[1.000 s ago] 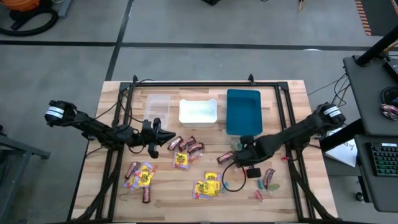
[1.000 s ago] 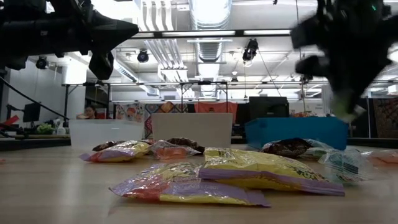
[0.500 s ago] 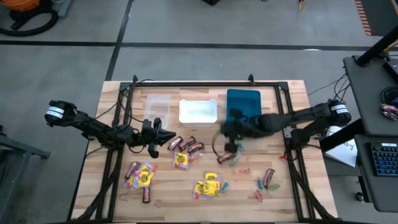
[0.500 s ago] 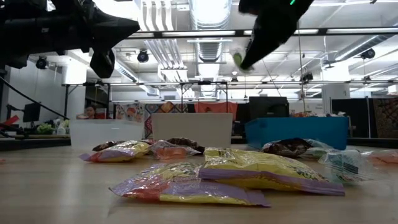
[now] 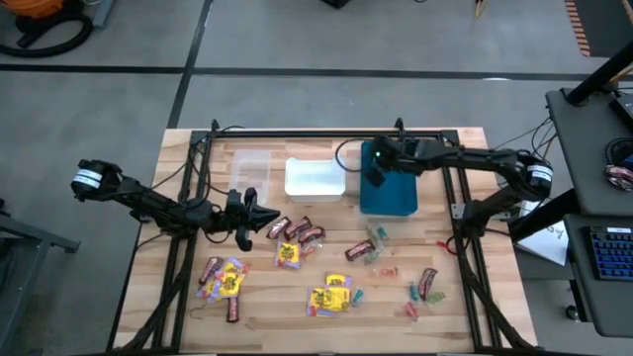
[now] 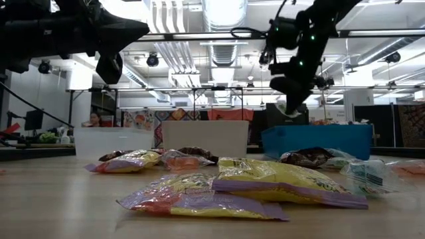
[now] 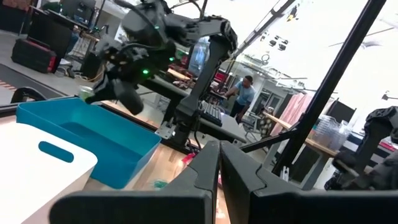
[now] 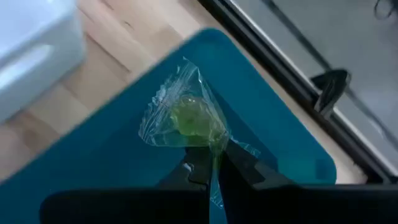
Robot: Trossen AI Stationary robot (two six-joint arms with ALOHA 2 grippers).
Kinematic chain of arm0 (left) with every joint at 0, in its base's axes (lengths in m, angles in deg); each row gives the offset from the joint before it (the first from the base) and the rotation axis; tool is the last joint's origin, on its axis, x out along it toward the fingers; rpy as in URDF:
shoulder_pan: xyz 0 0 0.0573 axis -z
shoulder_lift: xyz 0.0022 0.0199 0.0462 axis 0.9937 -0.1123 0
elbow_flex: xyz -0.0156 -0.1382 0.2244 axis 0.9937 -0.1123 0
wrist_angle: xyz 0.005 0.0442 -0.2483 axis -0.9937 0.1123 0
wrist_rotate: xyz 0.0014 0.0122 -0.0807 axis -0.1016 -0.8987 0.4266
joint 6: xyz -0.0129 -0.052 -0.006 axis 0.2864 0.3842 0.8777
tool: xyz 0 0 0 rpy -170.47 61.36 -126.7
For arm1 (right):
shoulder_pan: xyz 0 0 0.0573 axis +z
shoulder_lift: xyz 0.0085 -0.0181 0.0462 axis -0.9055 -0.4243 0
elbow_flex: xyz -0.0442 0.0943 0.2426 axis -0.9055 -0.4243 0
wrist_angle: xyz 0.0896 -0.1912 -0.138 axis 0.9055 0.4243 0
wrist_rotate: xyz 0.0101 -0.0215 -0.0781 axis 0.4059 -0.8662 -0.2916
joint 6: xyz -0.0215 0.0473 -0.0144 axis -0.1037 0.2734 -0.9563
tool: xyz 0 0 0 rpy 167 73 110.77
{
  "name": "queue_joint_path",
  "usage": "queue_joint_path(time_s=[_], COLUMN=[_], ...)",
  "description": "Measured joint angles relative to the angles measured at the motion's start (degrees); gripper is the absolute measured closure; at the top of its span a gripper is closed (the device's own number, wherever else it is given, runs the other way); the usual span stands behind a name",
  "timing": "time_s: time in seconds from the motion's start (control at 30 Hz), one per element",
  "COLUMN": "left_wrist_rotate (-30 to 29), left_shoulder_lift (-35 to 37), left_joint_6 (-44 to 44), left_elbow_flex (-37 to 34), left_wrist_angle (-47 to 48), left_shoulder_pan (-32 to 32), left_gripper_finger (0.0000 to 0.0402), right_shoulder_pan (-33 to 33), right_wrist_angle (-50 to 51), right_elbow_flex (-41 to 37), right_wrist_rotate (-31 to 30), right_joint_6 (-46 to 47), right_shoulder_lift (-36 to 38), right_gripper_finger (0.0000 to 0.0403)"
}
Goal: Sort candy
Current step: Put the green candy into the blue bin, then put the yellow candy into the transparent bin
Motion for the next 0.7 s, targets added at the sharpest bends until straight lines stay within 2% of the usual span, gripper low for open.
queue_joint_path(time_s=[0.1, 0.23, 0.7], left_wrist_rotate=[0.0, 0.0, 1.09], left_shoulder_lift=[0.0, 0.0, 0.0], left_joint_6=[-0.02, -0.14, 1.2], left_elbow_flex=[0.0, 0.0, 0.0], left_wrist_angle=[0.34, 0.37, 0.83], left_shoulder_pan=[0.0, 0.0, 0.49], left_gripper_finger=[0.0402, 0.0402, 0.0402], right_shoulder_pan=[-1.23, -1.24, -1.1], right_wrist_angle=[-0.07, -0.17, 0.01], right_elbow_flex=[-0.94, -1.34, -1.21], right_wrist_rotate=[3.18, 3.65, 4.41], right_joint_6=[-0.02, 0.03, 2.51], right_shoulder_lift=[-0.12, -0.45, 0.81], right_gripper_finger=[0.039, 0.0382, 0.0262])
